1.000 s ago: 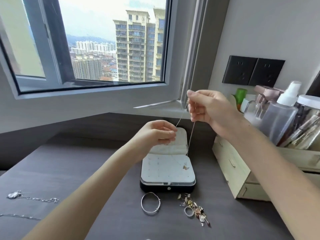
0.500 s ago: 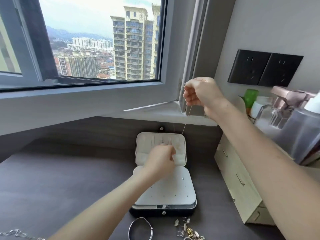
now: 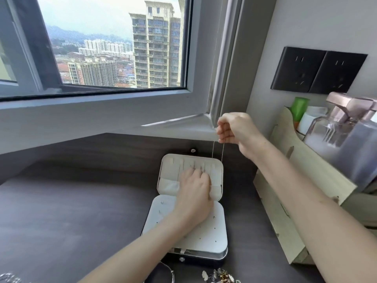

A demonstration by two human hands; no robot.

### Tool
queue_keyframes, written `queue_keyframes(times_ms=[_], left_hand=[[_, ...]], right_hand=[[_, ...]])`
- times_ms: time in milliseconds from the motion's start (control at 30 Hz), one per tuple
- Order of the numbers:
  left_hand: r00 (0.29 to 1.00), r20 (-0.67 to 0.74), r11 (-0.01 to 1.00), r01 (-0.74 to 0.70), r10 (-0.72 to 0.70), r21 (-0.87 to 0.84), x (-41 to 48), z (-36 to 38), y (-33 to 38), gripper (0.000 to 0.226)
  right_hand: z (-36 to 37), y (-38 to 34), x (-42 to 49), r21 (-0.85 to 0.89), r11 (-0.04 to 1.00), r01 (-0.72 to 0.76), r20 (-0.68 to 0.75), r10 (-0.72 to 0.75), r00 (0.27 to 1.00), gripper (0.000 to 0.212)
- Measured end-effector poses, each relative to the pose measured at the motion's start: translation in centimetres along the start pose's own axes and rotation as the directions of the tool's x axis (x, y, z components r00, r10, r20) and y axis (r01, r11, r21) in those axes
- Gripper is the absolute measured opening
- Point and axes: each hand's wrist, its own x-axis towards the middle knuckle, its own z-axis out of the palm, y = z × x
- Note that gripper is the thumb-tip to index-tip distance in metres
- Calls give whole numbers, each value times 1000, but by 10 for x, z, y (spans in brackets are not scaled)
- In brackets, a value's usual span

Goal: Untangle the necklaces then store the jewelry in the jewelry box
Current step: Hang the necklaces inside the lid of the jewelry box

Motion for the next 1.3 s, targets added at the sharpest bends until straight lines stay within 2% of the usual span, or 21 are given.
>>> queue_keyframes(times_ms=[167,300,433,533,600,767,867,933,1000,1133,1200,1300], left_hand=[[996,-86,999,-10,14,47,-2,-1,2,20],[993,-115,996,-29,39,84,-2,-3,3,21],[993,-121,991,3,13,131,-1,-5,5,22],[995,-102,988,33,-18,149,0,-6,3,28],[994,-102,986,47,-31,158,0,-6,4,33],[990,-139,990,46,-28,133,-1,-3,5,35],[989,-145,991,46,-28,124,-1,-2,4,34],[989,-141,987,60,-39,146,-1,-3,5,33],[990,-133,982,70,-47,174,-2,-4,6,32],[991,-125,986,73,-54,148,-2,-6,6,32],[990,-129,985,78,-59,153,-2,-6,7,32],[988,-147,985,68,-44,161,-3,-6,7,30]], right_hand=[[-2,15,-11,-49,999,10,48,-8,999,24],[-4,23,-23,-187,976,110,185,-75,980,20],[-6,32,-30,-366,912,186,174,-129,976,13],[-3,42,-31,-612,751,249,137,-210,968,12],[1,47,-33,-711,646,276,133,-263,956,11],[11,66,-27,-824,448,347,142,-430,892,18],[16,79,-22,-901,292,321,139,-507,851,18],[20,85,-22,-938,185,294,141,-571,809,10],[23,88,-23,-967,123,221,103,-606,788,16],[28,87,-26,-981,150,125,2,-632,775,24],[28,85,-25,-966,235,106,-62,-611,789,25],[25,81,-22,-892,447,60,-181,-476,860,24]])
